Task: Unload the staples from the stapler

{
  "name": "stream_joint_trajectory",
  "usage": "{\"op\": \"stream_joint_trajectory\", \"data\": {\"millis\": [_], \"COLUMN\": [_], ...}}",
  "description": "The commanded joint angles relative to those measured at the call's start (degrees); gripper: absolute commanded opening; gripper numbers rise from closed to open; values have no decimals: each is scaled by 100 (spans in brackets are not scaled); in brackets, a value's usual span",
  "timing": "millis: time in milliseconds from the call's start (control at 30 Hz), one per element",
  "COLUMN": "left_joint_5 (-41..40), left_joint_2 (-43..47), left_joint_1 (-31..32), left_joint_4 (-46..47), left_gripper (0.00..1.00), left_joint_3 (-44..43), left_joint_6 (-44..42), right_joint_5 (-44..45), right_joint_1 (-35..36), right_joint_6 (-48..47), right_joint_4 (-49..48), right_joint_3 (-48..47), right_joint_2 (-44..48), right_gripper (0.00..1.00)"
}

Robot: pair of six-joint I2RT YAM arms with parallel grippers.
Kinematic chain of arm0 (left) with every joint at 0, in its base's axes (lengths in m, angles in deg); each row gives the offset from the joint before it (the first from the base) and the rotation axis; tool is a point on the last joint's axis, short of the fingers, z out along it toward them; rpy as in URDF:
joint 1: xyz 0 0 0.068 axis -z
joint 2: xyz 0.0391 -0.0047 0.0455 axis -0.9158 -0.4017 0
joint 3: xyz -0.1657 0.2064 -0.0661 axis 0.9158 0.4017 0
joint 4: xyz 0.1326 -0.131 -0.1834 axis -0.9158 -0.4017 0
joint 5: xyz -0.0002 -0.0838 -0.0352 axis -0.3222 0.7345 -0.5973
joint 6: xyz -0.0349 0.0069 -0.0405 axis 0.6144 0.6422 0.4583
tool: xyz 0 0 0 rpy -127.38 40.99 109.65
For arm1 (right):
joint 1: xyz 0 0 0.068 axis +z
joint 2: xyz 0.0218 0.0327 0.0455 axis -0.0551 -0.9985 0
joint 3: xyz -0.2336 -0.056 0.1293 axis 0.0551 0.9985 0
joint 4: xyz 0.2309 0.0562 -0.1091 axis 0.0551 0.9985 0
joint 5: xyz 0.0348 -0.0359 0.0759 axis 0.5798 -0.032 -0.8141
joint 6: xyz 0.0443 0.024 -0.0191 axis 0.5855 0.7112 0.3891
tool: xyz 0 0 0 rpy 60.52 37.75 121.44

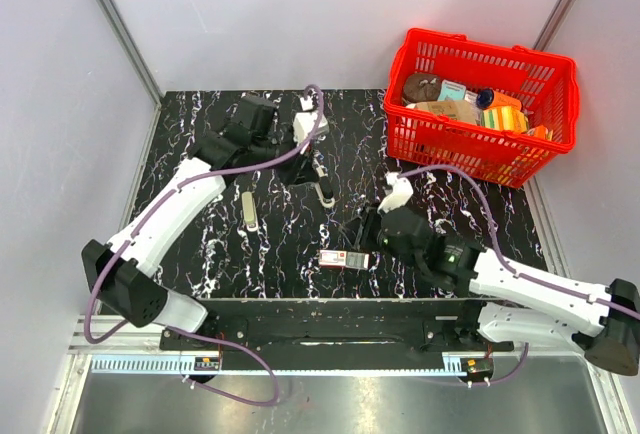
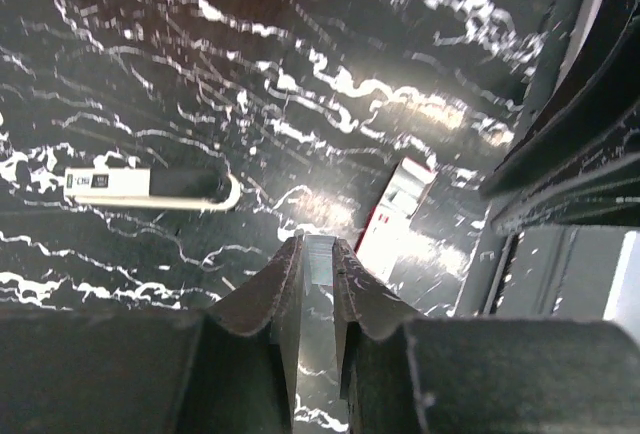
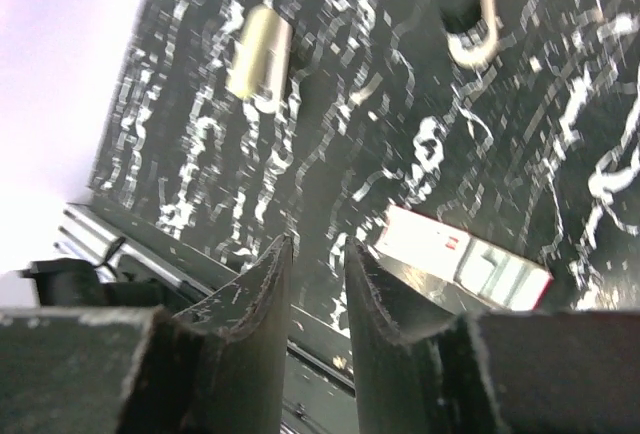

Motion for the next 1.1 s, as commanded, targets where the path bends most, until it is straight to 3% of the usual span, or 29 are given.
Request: {"op": "stream_joint_trajectory", "data": {"millis": [0,200,500,833,1067], "left_joint_5": [798,1571,2732,3075,3277], "left_joint_2": [304,550,735,928,1078], "left_joint_1": [-101,-417,-900,-971,-997], "left_joint_4": [213,687,2084,3543,5133], "left_gripper": [16,15,14,13,13], "left_joint_3": [-434,-390,216,875,1560], "left_joint_6": [867,1692,3187,4426,5875], "right_joint_5": [13,-383,-1191,-1605,-2053], "right_joint_1": [32,32,23,5,-100], "right_joint_6": [-1004,-1295,-1260,-1146,-900], "right_joint_4": [355,655,119,-258,-715], "right_joint_3": [-1051,-1685,-1914,-1888,-1765], "right_joint_2": [-26,-185,-483,-466,-378], "right_gripper": [35,40,43,45,44]}}
